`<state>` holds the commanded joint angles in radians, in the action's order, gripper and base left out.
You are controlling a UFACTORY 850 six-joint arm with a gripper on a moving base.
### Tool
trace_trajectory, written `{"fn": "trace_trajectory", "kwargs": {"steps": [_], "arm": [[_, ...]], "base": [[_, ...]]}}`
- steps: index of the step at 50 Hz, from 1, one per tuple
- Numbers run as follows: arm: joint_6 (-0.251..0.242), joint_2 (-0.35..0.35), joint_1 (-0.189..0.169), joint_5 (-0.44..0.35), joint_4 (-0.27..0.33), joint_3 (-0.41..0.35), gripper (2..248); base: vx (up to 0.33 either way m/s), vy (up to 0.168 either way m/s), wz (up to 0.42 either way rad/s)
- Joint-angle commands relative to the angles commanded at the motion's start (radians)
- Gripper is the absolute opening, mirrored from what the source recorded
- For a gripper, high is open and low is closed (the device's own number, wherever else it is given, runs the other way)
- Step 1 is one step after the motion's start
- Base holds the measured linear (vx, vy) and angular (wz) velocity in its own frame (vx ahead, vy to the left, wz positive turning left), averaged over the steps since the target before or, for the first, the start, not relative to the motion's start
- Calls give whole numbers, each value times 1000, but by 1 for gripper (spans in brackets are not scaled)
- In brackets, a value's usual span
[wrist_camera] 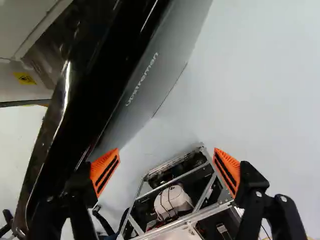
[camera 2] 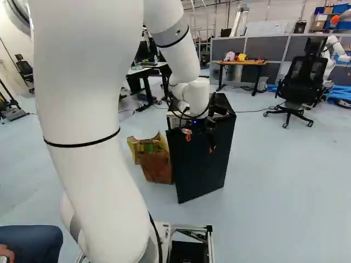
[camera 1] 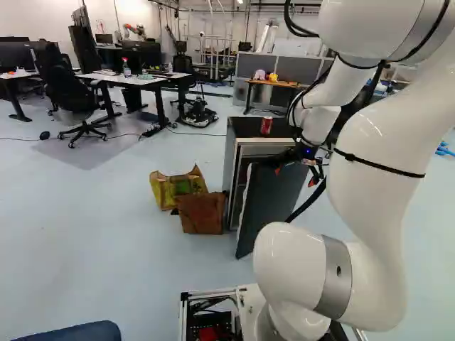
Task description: Grab a drink from the fridge
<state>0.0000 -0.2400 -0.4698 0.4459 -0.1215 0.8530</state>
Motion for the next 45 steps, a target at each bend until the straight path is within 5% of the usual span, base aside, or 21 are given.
{"fn": "trace_trajectory", "kwargs": {"steps": [45], "arm": [[0, 22, 148, -205, 0, -27, 247]], "base": [[0, 0, 0]]}}
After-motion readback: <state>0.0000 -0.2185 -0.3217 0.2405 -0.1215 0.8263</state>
